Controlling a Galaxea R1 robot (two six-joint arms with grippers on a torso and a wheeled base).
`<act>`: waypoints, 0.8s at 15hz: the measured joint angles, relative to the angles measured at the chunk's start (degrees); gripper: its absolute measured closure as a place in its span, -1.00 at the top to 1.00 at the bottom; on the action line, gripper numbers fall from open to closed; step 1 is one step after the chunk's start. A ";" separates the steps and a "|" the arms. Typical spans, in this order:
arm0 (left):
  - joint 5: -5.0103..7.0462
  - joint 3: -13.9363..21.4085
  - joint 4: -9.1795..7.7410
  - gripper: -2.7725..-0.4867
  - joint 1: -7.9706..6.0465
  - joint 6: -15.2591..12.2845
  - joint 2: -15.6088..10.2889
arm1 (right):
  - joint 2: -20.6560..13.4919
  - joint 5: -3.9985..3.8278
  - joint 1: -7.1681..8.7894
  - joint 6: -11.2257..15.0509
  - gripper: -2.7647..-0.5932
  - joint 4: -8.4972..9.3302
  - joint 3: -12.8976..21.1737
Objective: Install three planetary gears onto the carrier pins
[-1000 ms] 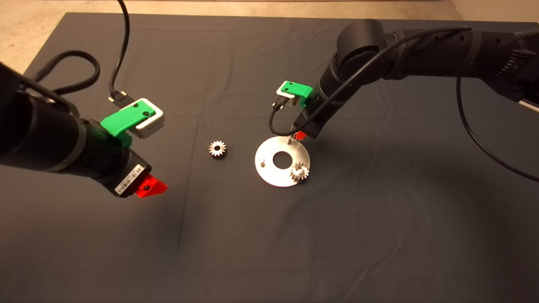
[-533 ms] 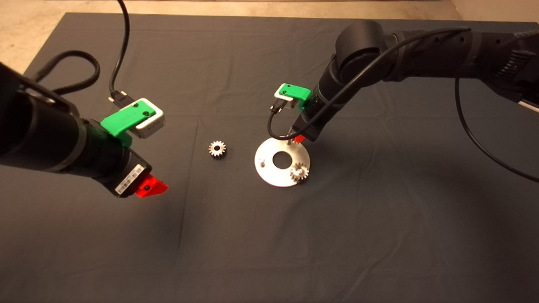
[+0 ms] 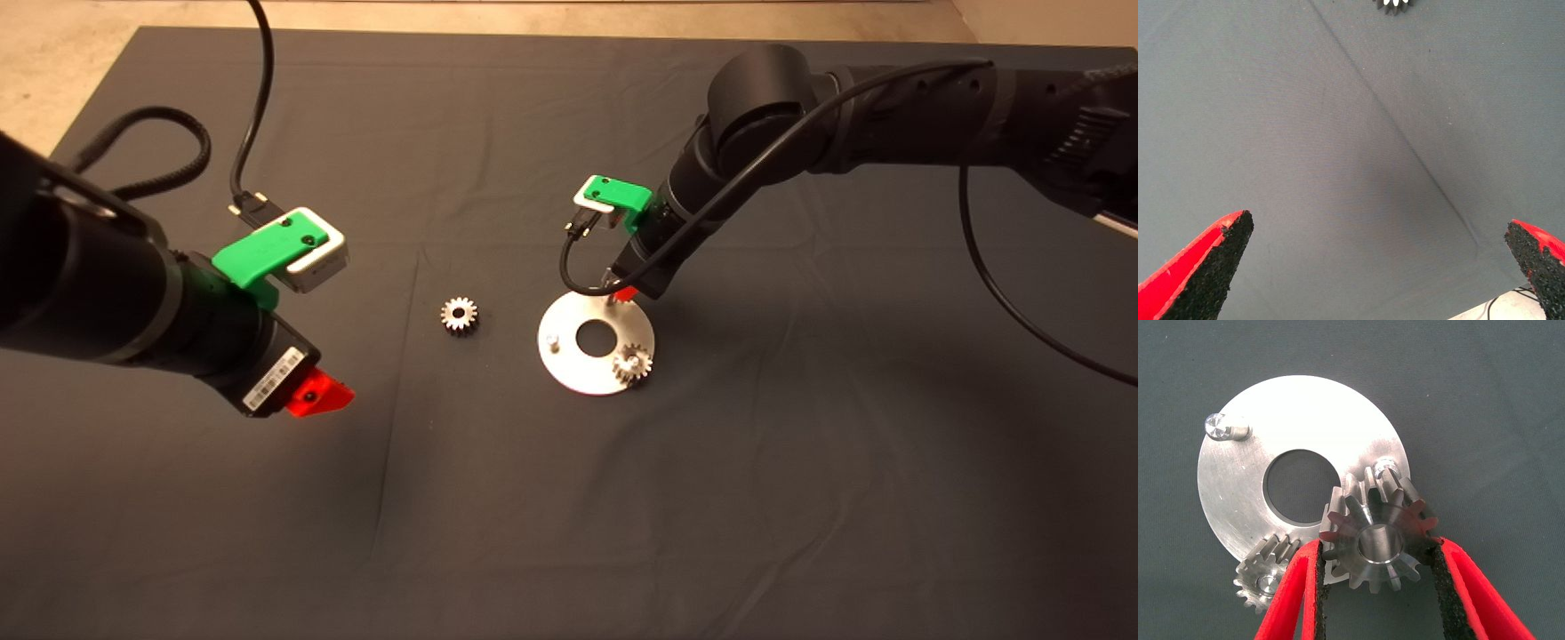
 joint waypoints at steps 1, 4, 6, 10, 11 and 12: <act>0.00 0.00 -0.02 1.00 -0.22 0.00 0.00 | 0.02 0.05 -0.02 -0.06 -0.74 0.00 0.00; 0.00 0.00 -0.05 1.00 -0.38 0.00 0.00 | 0.16 -0.02 -0.04 -0.09 -0.74 -0.02 -0.02; 0.00 0.00 -0.03 1.00 -0.38 0.00 0.00 | 0.46 0.12 -0.17 -0.09 -0.74 -0.02 -0.02; -0.02 0.00 -0.02 1.00 -0.38 0.00 0.02 | 0.51 0.07 -1.29 -0.09 -0.74 -0.02 -0.09; 0.00 0.00 -0.05 1.00 -0.38 0.00 0.00 | 0.68 -0.02 -1.49 -0.09 -0.74 -0.05 -0.30; -0.02 0.00 -0.02 1.00 -0.38 0.00 0.02 | 0.79 -0.04 -1.55 -0.09 -0.74 -0.06 -0.38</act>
